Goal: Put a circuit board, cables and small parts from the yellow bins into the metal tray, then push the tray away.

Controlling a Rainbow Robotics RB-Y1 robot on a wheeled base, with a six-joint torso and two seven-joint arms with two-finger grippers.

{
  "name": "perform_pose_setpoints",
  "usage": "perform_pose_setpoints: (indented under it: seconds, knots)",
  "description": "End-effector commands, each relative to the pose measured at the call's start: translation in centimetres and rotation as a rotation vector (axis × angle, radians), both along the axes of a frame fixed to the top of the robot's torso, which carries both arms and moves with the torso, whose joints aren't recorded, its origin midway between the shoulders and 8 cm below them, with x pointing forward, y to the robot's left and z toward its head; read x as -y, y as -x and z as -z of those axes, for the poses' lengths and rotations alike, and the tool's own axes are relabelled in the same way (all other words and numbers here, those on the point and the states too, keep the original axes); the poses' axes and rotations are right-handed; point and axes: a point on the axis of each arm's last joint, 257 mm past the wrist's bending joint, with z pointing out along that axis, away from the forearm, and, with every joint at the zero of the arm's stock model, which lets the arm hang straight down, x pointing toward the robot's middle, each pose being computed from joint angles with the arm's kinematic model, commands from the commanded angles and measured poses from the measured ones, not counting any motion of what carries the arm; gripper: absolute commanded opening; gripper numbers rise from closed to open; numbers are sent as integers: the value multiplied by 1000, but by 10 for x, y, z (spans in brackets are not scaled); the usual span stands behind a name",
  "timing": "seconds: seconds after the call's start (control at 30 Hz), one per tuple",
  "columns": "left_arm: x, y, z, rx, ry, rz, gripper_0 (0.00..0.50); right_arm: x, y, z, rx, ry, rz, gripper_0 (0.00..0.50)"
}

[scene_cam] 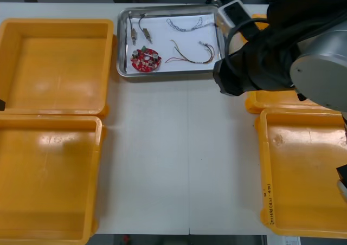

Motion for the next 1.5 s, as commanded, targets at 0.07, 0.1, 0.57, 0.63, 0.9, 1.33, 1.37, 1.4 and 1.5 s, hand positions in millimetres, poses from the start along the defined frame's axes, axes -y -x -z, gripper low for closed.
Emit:
perform_pose_setpoints:
  seconds: [0.07, 0.1, 0.57, 0.63, 0.9, 1.33, 1.37, 1.4, 1.5]
  knots:
    - [-16, 6, -13, 12, -118, 100, 500, 67, 2, -1, -36, -96, 171, 500]
    - [-16, 6, -13, 12, -118, 100, 500, 72, 3, 0, -45, -106, 185, 500]
    - [-16, 6, -13, 12, -118, 100, 500, 204, 23, 18, -172, -215, 449, 500]
    - [-16, 6, -13, 12, -118, 100, 500, 219, 27, 24, -188, -217, 481, 500]
    - [-16, 6, -13, 12, -118, 100, 500, 276, 45, 53, -241, -164, 609, 500]
    - [-16, 6, -13, 12, -118, 100, 500, 307, 52, 81, -322, -132, 647, 500]
    - [-16, 6, -13, 12, -118, 100, 500, 306, 52, 83, -328, -133, 645, 500]
    - [-16, 6, -13, 12, -118, 100, 500, 305, 53, 85, -336, -133, 642, 500]
    - [-16, 6, -13, 12, -118, 100, 500, 300, 53, 89, -348, -130, 632, 500]
